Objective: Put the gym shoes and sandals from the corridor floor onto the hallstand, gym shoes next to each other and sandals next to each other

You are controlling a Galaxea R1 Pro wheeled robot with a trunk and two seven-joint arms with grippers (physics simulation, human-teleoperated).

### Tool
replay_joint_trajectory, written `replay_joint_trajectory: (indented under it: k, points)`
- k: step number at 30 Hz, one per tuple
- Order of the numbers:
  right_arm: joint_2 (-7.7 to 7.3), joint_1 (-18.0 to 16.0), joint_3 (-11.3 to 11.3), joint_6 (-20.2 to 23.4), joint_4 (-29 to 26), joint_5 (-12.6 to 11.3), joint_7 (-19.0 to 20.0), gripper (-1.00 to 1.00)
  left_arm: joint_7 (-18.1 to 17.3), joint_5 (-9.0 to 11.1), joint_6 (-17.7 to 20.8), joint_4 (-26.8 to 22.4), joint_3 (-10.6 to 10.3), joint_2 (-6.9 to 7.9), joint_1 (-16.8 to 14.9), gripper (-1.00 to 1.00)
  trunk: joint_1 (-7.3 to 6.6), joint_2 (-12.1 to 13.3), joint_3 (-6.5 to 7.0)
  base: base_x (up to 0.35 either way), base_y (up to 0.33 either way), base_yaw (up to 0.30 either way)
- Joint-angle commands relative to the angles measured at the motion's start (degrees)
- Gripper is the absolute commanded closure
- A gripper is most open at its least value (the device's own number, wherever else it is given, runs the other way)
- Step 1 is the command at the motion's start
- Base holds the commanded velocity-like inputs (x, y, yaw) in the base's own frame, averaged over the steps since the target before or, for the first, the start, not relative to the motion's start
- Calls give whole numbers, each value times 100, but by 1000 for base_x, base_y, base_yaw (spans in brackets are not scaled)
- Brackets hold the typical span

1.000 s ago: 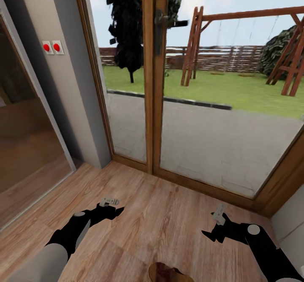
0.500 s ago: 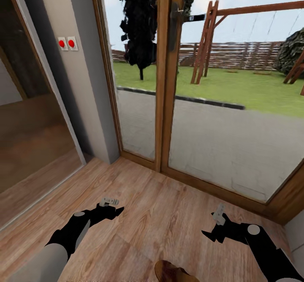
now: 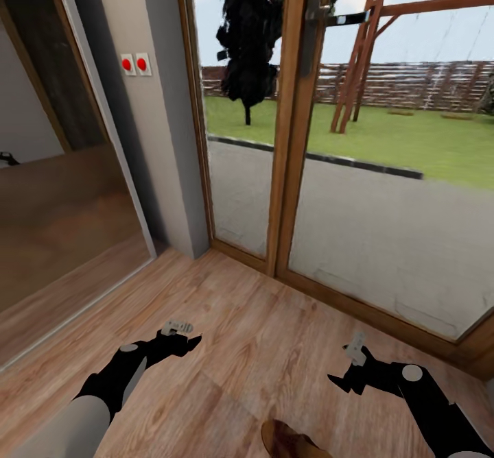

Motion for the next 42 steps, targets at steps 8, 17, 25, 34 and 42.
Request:
replay_joint_trajectory:
  k: [8, 17, 25, 34, 42]
  points:
    - [3, -2, -11, -13, -8, 42, 29, -100, -42, -48, 28, -11, 47, -7, 2, -100, -2, -2, -62, -203, -158, 176]
    - [3, -2, -11, -13, -8, 42, 29, -100, -41, -42, 24, -11, 55, -7, -2, -100, -2, -2, -124, -41, -28, 175]
    - [3, -2, -10, -13, -8, 42, 29, -100, -41, -42, 24, -11, 56, -7, -3, -100, -2, -2, -176, -2, -1, 175]
    - [3, -2, -10, -13, -8, 42, 29, -100, -41, -42, 22, -11, 56, -7, 2, -100, -2, -2, -231, -24, -2, 168]
    - [3, -2, -10, -13, -6, 42, 29, -100, -41, -42, 23, -11, 64, -4, 1, -100, -2, -2, -243, -183, -40, 42]
